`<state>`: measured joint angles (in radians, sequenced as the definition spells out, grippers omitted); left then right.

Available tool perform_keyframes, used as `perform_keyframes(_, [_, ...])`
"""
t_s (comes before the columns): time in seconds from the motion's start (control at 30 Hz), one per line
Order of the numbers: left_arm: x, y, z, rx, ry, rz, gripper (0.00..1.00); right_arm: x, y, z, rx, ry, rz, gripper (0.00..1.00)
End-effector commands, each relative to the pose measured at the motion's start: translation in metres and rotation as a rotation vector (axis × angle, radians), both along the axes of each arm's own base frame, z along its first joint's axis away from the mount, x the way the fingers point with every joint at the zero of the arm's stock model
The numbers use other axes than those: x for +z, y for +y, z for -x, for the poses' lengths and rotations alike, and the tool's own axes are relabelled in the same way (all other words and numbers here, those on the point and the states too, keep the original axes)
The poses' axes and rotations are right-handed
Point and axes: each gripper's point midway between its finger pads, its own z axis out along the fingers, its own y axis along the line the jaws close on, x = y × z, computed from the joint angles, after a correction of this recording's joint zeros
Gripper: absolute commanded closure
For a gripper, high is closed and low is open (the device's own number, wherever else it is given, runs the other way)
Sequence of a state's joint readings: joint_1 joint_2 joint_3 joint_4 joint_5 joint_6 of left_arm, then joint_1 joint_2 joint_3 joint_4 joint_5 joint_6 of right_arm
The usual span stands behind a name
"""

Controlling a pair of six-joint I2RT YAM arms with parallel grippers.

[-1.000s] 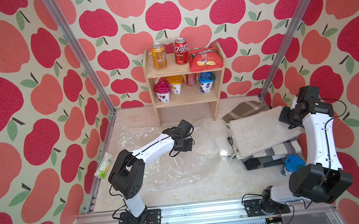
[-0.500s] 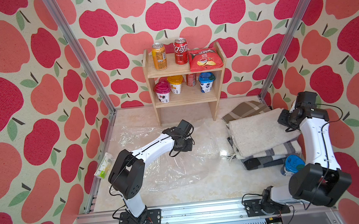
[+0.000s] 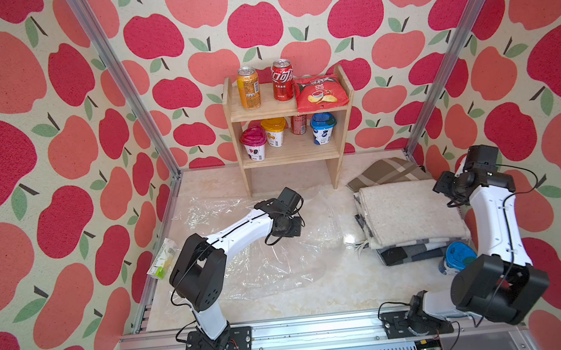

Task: Take the scarf out of the vacuum bag
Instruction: Place the scarf in the vacuum bag, then adjust the vacuum bag at the center of the board.

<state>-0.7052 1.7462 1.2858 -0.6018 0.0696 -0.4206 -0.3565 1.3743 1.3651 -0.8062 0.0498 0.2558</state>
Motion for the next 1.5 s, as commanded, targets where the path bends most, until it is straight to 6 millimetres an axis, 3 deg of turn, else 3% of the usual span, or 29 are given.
perform_keyframes(0.0, [0.01, -0.003, 0.004, -0.04, -0.011, 0.015, 1.0, 0.01, 0.006, 0.004, 0.022, -0.047, -0.012, 0.37])
perform_keyframes(0.17, [0.027, -0.01, 0.002, -0.074, -0.039, 0.023, 1.0, 0.012, 0.021, 0.008, 0.068, -0.089, -0.046, 0.37])
perform_keyframes(0.5, [0.053, -0.033, 0.003, -0.135, -0.091, -0.012, 1.0, -0.008, 0.06, 0.022, 0.15, -0.07, -0.047, 0.37])
perform_keyframes(0.6, [0.06, -0.042, 0.003, -0.159, -0.122, -0.062, 1.0, -0.015, 0.082, 0.023, 0.203, -0.067, -0.064, 0.36])
perform_keyframes(0.73, [0.068, -0.059, -0.001, -0.218, -0.205, -0.179, 1.0, -0.025, 0.127, 0.025, 0.327, -0.069, -0.1, 0.31])
perform_keyframes(0.93, [0.062, -0.091, 0.003, -0.33, -0.252, -0.279, 1.0, -0.031, 0.187, 0.035, 0.485, -0.099, -0.224, 0.26])
perform_keyframes(1.0, [0.06, -0.099, 0.008, -0.359, -0.244, -0.261, 0.94, -0.031, 0.206, 0.039, 0.529, -0.114, -0.283, 0.21])
perform_keyframes(1.1, [0.066, -0.106, 0.013, -0.375, -0.25, -0.205, 0.75, -0.027, 0.233, 0.044, 0.584, -0.13, -0.365, 0.17])
perform_keyframes(1.2, [0.096, -0.111, 0.022, -0.385, -0.323, -0.053, 0.43, -0.023, 0.259, 0.048, 0.65, -0.14, -0.407, 0.15])
perform_keyframes(1.27, [0.127, -0.107, 0.029, -0.366, -0.395, 0.1, 0.2, -0.021, 0.274, 0.05, 0.688, -0.14, -0.422, 0.15])
perform_keyframes(1.37, [0.165, -0.073, 0.025, -0.242, -0.474, 0.251, 0.03, -0.023, 0.29, 0.05, 0.716, -0.131, -0.428, 0.15])
perform_keyframes(1.47, [0.168, -0.016, 0.012, -0.046, -0.488, 0.228, 0.02, -0.029, 0.308, 0.051, 0.756, -0.1, -0.443, 0.15])
